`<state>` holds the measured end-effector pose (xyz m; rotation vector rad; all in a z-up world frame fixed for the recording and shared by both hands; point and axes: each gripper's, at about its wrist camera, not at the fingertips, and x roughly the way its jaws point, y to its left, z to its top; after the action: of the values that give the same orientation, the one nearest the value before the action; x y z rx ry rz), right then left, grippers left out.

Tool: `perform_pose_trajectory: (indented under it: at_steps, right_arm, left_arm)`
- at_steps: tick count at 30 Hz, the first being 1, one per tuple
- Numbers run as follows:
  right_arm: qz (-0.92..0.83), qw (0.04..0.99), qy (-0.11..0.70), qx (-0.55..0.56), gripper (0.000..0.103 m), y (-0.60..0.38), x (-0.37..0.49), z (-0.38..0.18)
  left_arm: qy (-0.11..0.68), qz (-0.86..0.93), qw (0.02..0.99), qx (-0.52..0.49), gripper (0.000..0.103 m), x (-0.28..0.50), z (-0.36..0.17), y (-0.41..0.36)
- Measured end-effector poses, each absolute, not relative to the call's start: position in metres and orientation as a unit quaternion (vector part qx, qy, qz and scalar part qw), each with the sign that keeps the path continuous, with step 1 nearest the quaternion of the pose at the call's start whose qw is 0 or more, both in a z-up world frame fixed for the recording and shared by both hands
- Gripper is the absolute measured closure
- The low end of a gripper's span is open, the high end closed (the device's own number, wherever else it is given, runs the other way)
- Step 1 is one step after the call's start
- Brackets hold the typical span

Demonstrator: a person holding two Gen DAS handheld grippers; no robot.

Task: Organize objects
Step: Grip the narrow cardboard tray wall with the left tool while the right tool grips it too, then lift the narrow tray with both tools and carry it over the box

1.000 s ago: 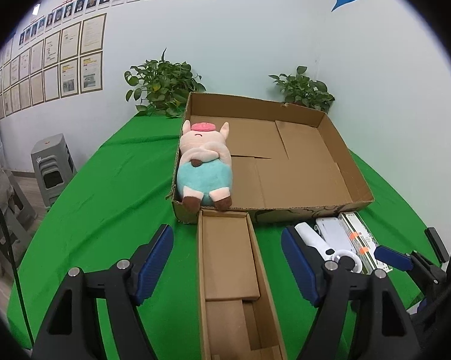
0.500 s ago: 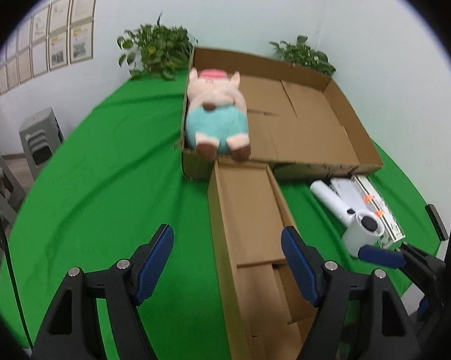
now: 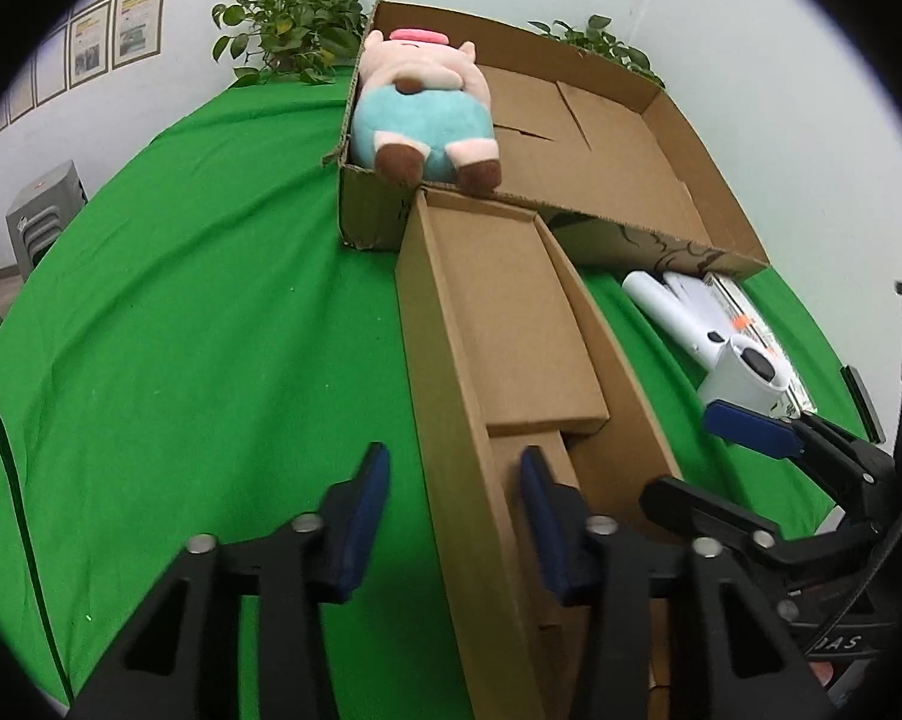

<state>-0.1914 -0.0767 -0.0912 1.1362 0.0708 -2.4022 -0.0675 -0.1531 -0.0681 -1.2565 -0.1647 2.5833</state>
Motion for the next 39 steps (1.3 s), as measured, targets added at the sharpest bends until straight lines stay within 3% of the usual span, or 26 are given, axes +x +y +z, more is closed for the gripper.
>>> perform_pose_trajectory:
  at_steps: [2, 6, 9, 12, 15, 39]
  right_arm:
    - [-0.870, 0.245, 0.025, 0.427, 0.036, -0.084, -0.195, -0.095]
    - [-0.862, 0.242, 0.025, 0.445, 0.041, -0.095, -0.201, -0.101]
    - [-0.856, 0.238, 0.011, 0.459, 0.048, -0.100, -0.205, -0.105]
    - [-0.850, 0.243, -0.006, 0.467, 0.059, -0.103, -0.206, -0.104]
    - [-0.847, 0.254, -0.015, 0.466, 0.079, -0.109, -0.201, -0.102]
    - [-0.867, 0.231, -0.057, 0.437, 0.088, -0.045, -0.169, -0.093]
  left_arm:
    - [-0.059, 0.890, 0.135, -0.431, 0.070, -0.067, -0.069, -0.154]
    - [-0.068, 0.887, 0.144, -0.434, 0.080, -0.070, -0.068, -0.153]
    - [-0.065, 0.887, 0.137, -0.437, 0.081, -0.070, -0.068, -0.150]
    - [-0.072, 0.885, 0.135, -0.440, 0.081, -0.070, -0.068, -0.150]
    - [-0.067, 0.884, 0.131, -0.443, 0.082, -0.068, -0.068, -0.145]
    - [-0.023, 0.892, 0.107, -0.438, 0.082, -0.041, -0.048, -0.081]
